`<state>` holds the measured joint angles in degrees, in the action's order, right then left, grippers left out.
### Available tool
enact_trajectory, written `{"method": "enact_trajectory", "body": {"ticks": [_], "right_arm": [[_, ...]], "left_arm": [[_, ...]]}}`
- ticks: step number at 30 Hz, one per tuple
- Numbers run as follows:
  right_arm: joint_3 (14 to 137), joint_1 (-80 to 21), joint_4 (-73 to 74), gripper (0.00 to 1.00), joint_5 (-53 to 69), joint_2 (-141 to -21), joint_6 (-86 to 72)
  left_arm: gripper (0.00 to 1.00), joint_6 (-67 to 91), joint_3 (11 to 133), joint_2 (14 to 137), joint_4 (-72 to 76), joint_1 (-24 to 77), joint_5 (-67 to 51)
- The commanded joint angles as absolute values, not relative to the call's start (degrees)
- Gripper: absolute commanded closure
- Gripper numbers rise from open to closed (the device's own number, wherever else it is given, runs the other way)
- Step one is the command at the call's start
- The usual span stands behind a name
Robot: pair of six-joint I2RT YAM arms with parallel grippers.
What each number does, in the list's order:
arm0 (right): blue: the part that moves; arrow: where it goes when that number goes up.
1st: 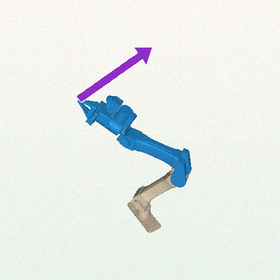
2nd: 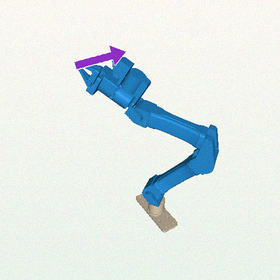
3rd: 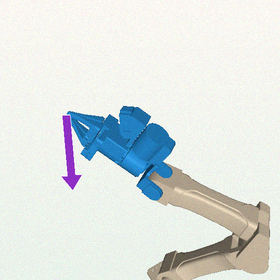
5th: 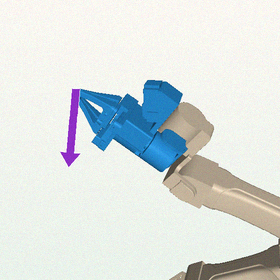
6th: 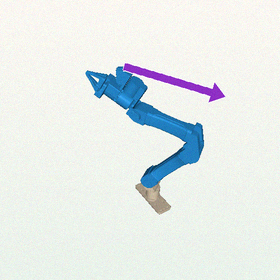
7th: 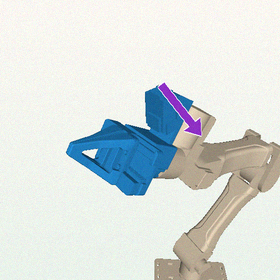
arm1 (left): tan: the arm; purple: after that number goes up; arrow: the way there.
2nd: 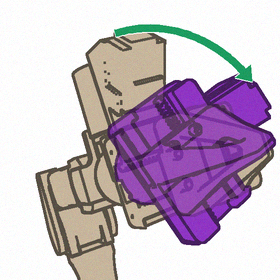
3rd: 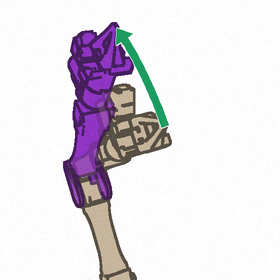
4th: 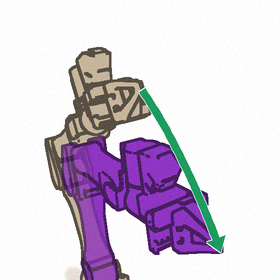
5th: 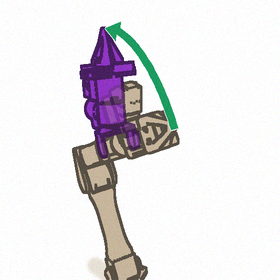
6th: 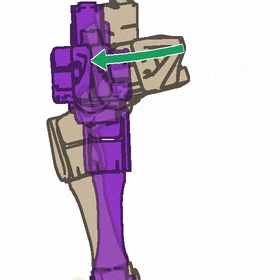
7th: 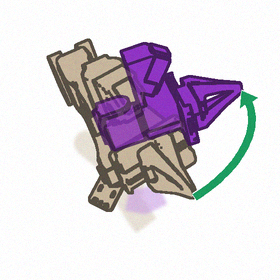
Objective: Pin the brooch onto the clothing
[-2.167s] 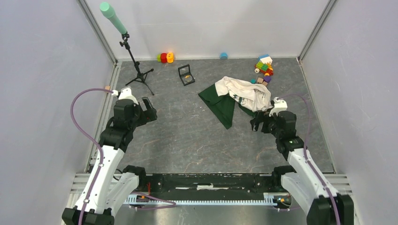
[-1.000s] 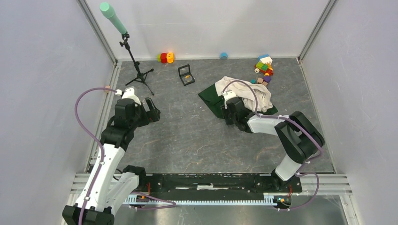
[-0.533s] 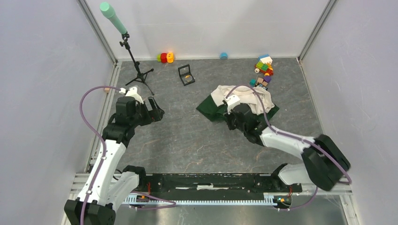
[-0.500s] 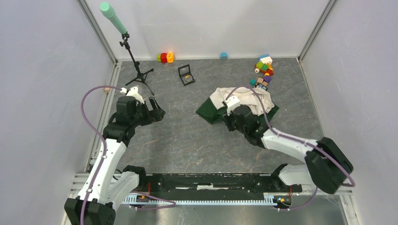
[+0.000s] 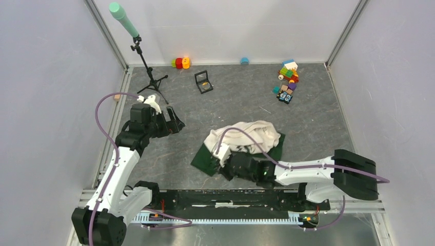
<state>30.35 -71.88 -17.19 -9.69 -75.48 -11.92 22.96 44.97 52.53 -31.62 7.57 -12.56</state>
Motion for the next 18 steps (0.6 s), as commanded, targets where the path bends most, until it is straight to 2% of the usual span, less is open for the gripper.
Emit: {"method": "enact_trajectory", "body": {"ticks": [1,5,9,12,15,18], "right_arm": [[37.44,-80.62,-25.49,1.0,-14.49,-78.65,-13.34],[40.08,-82.74,-25.09,0.99,-17.19,-78.68,-14.66],[42.24,-82.71,-16.42,0.5,-26.49,-74.71,-12.84],[42.93,-82.51,-7.05,0.19,-39.81,-69.76,-12.72],[42.61,-81.24,2.42,0.05,-47.84,-65.47,-12.77],[40.83,-77.07,10.31,0.02,-49.5,-61.69,-14.26]], "left_arm": [[0.0,21.53,45.11,51.06,-30.26,7.32,-13.1],[0.0,21.66,44.91,51.23,-30.31,7.38,-12.57],[0.0,23.07,44.57,51.65,-30.25,7.62,-12.05],[0.0,26.62,43.33,51.66,-29.38,9.94,-12.76],[0.0,31.97,38.36,50.56,-24.31,15.34,-11.15],[0.0,37.13,33.04,51.43,-19.59,24.3,-4.14]]}}
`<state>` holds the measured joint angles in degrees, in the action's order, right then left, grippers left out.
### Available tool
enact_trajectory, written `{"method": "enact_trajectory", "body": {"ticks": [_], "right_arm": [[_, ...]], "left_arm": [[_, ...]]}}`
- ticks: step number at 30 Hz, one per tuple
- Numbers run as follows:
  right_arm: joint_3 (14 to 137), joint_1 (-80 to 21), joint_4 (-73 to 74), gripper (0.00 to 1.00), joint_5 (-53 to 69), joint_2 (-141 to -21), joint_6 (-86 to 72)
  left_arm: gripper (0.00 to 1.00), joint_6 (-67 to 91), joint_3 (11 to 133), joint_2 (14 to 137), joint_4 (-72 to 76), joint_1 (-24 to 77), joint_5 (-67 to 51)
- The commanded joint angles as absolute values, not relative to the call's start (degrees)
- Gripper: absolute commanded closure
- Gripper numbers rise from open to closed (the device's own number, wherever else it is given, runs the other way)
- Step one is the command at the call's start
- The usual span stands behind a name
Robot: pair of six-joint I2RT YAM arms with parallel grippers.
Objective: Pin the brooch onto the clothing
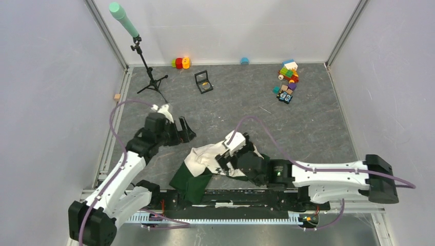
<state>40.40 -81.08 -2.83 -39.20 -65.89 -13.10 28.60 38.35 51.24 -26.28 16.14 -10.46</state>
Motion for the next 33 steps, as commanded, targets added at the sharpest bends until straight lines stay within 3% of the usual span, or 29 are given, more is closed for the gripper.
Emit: {"method": "enact_trajectory", "body": {"ticks": [1,7,15,18,19,23,26,30,33], "right_arm": [[39.87,-75.15,11.66,0.02,-48.27,-60.45,-14.47],[31.02,-61.34,12.49,0.02,-34.52,-55.4,-14.9],[26.58,-56.16,3.27,0.02,-23.68,-58.31,-13.56],[28.1,-55.02,1.58,0.12,-21.45,-62.81,-12.89],[28.89,-54.77,1.49,0.25,-20.89,-64.23,-12.62],[32.46,-54.47,1.38,0.75,-20.3,-68.87,-12.3],[35.62,-54.38,2.5,0.99,-21.94,-69.95,-12.19],[41.62,-54.29,5.15,1.0,-27.16,-69.17,-9.57],[48.52,-54.2,7.89,1.0,-33.01,-67.89,-5.49]], "left_arm": [[0.0,38.46,32.01,52.38,-18.76,26.76,-2.29],[0.0,43.53,27.73,58.05,-17.02,35.71,8.19],[0.0,44.79,23.73,60.29,-11.88,36.87,10.3],[0.05,44.6,22.78,62.09,-8.66,36.91,8.71],[0.08,44.66,22.4,62.65,-7.72,36.91,8.4],[0.41,44.47,21.06,64.46,-4.01,37.03,7.81],[0.73,44.17,21.3,64.53,-2.72,37.0,7.42],[0.96,42.66,25.19,60.88,-4.49,37.0,8.05],[0.98,39.3,30.6,57.13,-8.9,36.92,10.04]]}}
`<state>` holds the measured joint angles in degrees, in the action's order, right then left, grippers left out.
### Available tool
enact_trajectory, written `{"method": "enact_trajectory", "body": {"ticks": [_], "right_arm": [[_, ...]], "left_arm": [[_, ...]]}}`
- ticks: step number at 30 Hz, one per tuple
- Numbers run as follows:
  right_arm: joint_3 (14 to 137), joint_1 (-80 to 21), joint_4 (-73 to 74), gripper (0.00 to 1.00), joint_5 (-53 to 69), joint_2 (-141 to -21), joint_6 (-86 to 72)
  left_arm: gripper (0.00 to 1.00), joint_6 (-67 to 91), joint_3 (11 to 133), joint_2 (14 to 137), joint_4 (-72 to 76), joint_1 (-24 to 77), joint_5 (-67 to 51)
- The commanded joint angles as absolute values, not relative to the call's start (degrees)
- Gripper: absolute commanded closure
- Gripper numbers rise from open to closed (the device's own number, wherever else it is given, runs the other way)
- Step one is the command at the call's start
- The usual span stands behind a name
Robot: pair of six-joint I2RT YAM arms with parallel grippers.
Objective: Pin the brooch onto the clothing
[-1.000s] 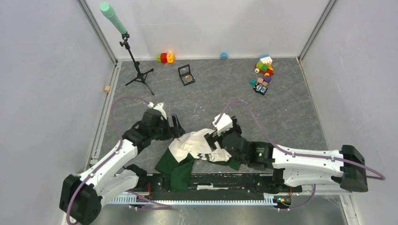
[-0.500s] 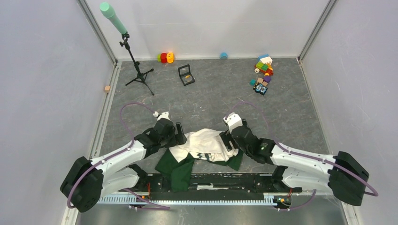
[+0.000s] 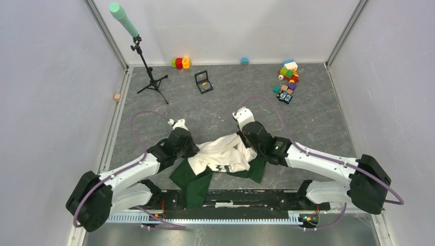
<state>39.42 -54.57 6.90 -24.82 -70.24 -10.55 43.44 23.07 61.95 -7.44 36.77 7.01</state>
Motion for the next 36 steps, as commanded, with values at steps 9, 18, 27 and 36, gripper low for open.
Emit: {"method": "enact_trajectory", "body": {"ticks": [9,18,27,36], "right_arm": [[69.35,-54.14,9.1,1.0,-41.13,-59.04,7.19],[59.2,-54.14,6.17,1.0,-46.62,-42.61,5.73],[37.77,-54.15,14.36,1.0,-59.61,-31.66,-5.9],[29.99,-54.21,19.27,1.0,-56.33,-29.18,-15.21]], "left_arm": [[0.98,25.27,59.8,51.5,-24.28,34.34,13.8],[0.73,20.96,69.96,50.42,-38.37,34.37,10.74],[0.07,35.4,45.05,42.63,-34.79,34.35,0.47],[0.0,41.59,34.11,46.49,-29.4,34.36,9.01]]}}
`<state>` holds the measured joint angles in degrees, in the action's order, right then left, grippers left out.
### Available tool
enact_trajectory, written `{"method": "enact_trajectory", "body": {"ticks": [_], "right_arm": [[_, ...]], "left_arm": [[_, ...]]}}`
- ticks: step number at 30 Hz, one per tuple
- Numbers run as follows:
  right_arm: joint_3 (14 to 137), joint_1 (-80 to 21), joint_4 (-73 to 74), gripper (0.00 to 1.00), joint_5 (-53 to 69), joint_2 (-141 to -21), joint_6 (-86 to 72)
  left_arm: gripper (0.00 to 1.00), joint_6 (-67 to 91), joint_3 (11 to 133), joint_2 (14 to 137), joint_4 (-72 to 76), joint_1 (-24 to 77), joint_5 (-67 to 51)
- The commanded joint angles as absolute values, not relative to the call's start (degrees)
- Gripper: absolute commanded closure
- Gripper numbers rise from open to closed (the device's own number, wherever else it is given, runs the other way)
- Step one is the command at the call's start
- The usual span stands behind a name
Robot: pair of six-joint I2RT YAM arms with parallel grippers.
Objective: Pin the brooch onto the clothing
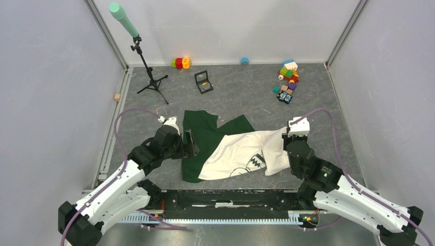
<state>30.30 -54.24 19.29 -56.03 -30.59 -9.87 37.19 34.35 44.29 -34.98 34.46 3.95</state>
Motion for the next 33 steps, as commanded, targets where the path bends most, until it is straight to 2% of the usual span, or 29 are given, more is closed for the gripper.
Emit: {"method": "enact_trajectory", "body": {"ticks": [1,6,10,15,20,26,33], "right_arm": [[29.73,-54.15,19.42,1.0,-55.8,-29.0,-15.67],[28.53,-54.17,19.26,0.99,-53.44,-28.06,-17.22],[28.31,-54.21,19.36,0.98,-52.06,-28.7,-17.29],[27.5,-54.15,19.53,0.99,-49.61,-29.05,-19.18],[25.69,-54.16,19.15,0.99,-48.26,-28.98,-20.17],[24.89,-54.19,19.15,0.98,-48.03,-30.57,-20.39],[23.51,-54.22,17.66,0.99,-46.79,-32.98,-20.8]], "left_arm": [[0.0,41.61,34.01,47.84,-28.53,34.41,10.95],[0.0,40.48,33.86,55.31,-22.2,34.2,17.49],[0.0,37.63,36.6,62.95,-17.35,31.08,18.06],[0.0,36.14,40.09,72.78,-11.28,21.84,11.71],[0.0,34.73,45.27,82.77,-7.97,19.93,8.41],[0.12,33.06,51.93,91.79,-7.79,19.93,7.8],[0.18,31.81,56.34,98.8,-11.24,19.88,12.55]]}}
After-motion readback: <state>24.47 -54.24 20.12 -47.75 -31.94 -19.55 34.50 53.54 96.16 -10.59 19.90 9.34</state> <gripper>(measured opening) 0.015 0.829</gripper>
